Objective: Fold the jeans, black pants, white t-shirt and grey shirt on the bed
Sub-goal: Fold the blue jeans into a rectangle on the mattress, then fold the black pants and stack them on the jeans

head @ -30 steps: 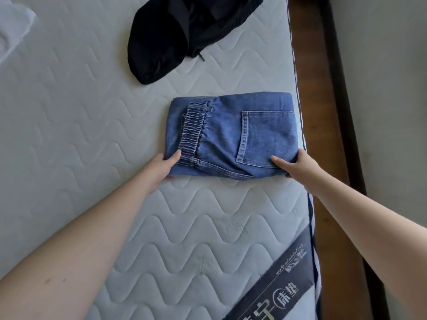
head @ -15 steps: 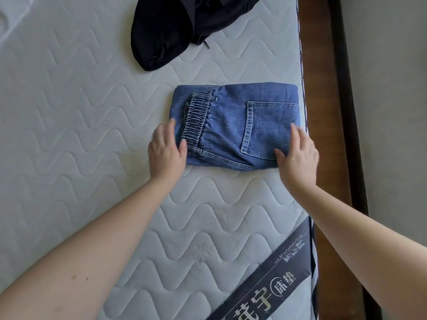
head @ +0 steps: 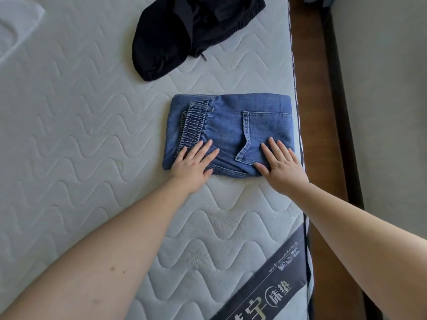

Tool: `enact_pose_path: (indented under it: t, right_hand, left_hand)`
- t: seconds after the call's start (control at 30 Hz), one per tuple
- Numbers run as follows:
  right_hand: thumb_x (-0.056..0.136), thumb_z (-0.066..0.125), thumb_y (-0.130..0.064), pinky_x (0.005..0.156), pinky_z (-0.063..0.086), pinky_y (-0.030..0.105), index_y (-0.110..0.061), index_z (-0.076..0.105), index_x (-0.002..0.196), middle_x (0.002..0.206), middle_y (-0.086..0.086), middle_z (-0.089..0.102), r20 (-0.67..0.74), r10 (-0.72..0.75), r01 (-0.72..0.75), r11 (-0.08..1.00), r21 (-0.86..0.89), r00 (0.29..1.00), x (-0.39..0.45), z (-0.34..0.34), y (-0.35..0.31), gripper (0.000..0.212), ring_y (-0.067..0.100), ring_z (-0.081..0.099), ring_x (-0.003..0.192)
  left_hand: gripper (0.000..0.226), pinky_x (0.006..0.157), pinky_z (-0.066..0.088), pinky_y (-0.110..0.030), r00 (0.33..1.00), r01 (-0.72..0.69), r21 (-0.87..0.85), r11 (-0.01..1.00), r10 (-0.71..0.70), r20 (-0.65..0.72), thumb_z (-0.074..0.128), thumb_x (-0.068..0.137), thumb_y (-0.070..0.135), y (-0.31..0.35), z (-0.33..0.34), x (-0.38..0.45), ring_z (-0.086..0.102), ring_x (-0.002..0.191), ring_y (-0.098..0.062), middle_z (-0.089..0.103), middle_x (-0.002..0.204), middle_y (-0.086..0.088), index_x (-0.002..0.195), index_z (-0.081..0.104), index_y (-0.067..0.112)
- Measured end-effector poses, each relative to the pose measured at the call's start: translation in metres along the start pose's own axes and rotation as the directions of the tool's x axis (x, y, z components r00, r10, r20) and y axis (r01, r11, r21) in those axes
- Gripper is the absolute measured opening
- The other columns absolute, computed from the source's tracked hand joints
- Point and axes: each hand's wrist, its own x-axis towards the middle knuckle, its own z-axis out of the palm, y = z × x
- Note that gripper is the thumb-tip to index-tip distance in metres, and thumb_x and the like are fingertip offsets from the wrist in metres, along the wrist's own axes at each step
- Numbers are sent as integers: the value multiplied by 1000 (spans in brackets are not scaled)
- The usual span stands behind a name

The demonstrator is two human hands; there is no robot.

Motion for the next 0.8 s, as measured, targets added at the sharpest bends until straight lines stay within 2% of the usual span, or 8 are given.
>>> enact_pose_path:
  t: [0.07, 0.17, 0.23, 0.33, 0.5, 0.6, 0.7, 0.8]
  right_hand:
    - [97, 15, -63, 122, 1, 35, -29, 4, 156, 164, -4, -5, 73, 8, -5, 999, -40, 997, -7, -15, 9, 69, 15, -5, 151]
    - [100, 14, -58, 121, 7, 37, -23, 10, 156, 164, 2, 5, 128, 33, -21, 995, -98, 991, -36, -46, 20, 66, 19, 3, 151]
    - [101, 16, -54, 121, 8, 37, -24, 13, 156, 164, 2, 11, 89, 44, -35, 994, -108, 995, -67, -70, 23, 62, 20, 6, 151]
    - [101, 18, -53, 120, 11, 40, -26, 14, 155, 163, 1, 15, 40, 42, -35, 987, -154, 998, -119, -106, 21, 61, 22, 9, 150]
    - [102, 20, -50, 119, 13, 42, -25, 21, 154, 161, 2, 21, -69, -41, 29, 986, -164, 997, -186, -186, 11, 58, 23, 14, 149]
    - [101, 17, -51, 120, 11, 42, -27, 20, 154, 162, 0, 20, -155, -64, 45, 992, -122, 986, -234, -228, 4, 58, 21, 12, 150]
    - [100, 15, -54, 120, 8, 42, -29, 20, 154, 162, -2, 20, -227, -106, 86, 992, -97, 968, -287, -260, 1, 60, 20, 11, 150]
    - [101, 31, -49, 119, 14, 43, -26, 33, 151, 157, 0, 32, -345, -152, 131, 988, -82, 926, -337, -288, 5, 56, 22, 22, 148]
  left_hand:
    - [59, 120, 6, -44, 998, 32, -29, 999, -31, 52, 26, 101, 46, -2, -16, -8, -7, 149, -8, -11, 162, 13, 153, -2, 39]
    - [59, 118, 12, -46, 981, 175, -58, 983, -170, 88, 30, 100, 46, -2, -49, -29, 5, 149, -13, 6, 164, 5, 154, 13, 33]
    - [58, 116, 17, -46, 974, 223, -87, 971, -217, 70, 30, 99, 46, 4, -74, -52, 12, 149, -16, 15, 162, 2, 154, 17, 31]
    - [58, 114, 20, -45, 983, 183, -117, 976, -184, -4, 31, 99, 46, 18, -117, -88, 15, 148, -17, 17, 162, 2, 154, 19, 30]
    - [60, 117, 12, -44, 987, 125, -61, 990, -131, -98, 24, 100, 50, 43, -207, -142, 7, 149, -14, 10, 163, 3, 155, 15, 29]
    - [60, 118, 5, -46, 969, 119, -25, 993, -122, -216, 20, 99, 53, 74, -252, -201, 4, 150, -14, 10, 163, 3, 155, 15, 30]
    - [62, 117, 3, -52, 938, 187, -51, 981, -194, -289, 12, 98, 56, 110, -280, -274, 6, 150, -16, 13, 163, 2, 154, 18, 31]
    - [67, 117, 0, -51, 924, 255, -93, 962, -271, -269, 0, 95, 62, 139, -291, -336, 2, 151, -16, 9, 163, 4, 155, 13, 33]
